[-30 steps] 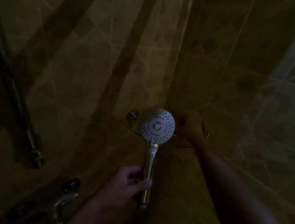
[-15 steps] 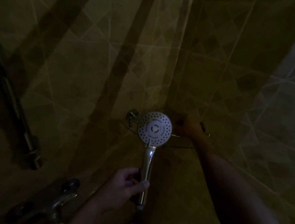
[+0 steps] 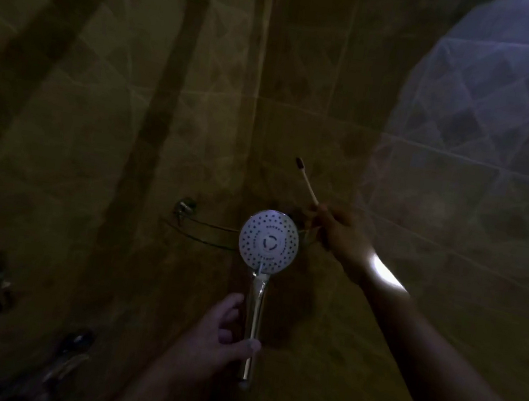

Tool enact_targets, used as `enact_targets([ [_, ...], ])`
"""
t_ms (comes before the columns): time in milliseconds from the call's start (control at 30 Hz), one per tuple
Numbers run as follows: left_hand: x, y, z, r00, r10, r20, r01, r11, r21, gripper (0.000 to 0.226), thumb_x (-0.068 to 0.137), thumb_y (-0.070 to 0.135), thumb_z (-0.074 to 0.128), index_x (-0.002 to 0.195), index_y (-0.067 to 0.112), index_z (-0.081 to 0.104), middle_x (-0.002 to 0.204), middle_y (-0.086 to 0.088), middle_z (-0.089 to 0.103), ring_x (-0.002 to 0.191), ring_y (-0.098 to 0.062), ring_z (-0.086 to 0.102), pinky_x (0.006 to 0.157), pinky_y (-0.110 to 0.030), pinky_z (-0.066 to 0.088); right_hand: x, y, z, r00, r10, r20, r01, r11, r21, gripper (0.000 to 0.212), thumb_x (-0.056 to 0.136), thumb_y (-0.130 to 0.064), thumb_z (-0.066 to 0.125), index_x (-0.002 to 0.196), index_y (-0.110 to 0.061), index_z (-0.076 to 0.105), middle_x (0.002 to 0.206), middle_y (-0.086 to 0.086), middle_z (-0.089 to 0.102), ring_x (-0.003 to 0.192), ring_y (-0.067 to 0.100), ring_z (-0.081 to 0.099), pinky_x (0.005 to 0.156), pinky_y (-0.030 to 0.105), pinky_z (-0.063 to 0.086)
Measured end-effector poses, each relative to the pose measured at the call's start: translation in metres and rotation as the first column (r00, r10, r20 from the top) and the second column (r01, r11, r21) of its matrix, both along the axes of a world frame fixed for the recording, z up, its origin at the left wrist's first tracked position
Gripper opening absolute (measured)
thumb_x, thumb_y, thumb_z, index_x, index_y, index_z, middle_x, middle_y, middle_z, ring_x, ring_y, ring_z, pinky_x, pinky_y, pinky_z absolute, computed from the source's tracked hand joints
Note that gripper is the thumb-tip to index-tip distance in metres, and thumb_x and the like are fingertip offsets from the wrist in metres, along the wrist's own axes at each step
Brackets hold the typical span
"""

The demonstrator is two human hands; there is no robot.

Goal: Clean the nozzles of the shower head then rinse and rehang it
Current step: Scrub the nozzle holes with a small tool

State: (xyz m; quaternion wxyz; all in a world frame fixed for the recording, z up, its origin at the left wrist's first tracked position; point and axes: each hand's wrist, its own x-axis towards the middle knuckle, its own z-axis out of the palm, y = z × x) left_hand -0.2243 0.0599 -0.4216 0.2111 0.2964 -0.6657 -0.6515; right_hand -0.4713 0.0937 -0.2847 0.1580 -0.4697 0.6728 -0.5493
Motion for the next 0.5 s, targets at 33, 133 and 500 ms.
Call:
enact_targets([
  [33,-0.006,0.009,0.001,0.999,-0.035,0.017,0.035,0.999,-0.007,0.113,0.048,0.058,0.092,0.144,0.029,0.041,0.144,-0.01,0.048,0.12,-0.032,0.062,0.094,-0.046,0.057,-0.001,0.019,0.001,1.0,-0.011,0.014,0.011,1.0,-0.026,0.036,0.106,-0.019,0.047,0.079,-0.024,0.071,0.067,-0.005,0.068,0.049,0.0,0.054,0.049,0.019,0.041],
  [133,-0.024,0.04,0.006,0.994,-0.107,-0.015,0.108,0.994,0.029,0.109,0.05,0.053,0.094,0.143,0.037,0.04,0.145,-0.012,0.049,0.121,-0.032,0.062,0.097,-0.051,0.055,-0.002,0.079,0.001,0.999,0.037,0.029,-0.035,0.996,-0.085,0.021,0.101,-0.016,0.055,0.088,-0.018,0.071,0.065,-0.002,0.063,0.054,0.01,0.055,0.052,0.028,0.042],
  [500,-0.071,0.172,-0.01,0.987,-0.134,-0.088,0.149,0.969,0.195,0.045,0.071,0.012,0.074,0.112,0.017,0.056,0.089,-0.005,0.068,0.075,-0.016,0.063,0.063,-0.026,0.051,-0.007,0.261,-0.051,0.998,0.009,0.065,-0.018,0.992,0.125,0.031,0.103,-0.031,0.049,0.1,-0.009,0.07,0.065,-0.008,0.058,0.05,0.0,0.045,0.05,0.016,0.037],
])
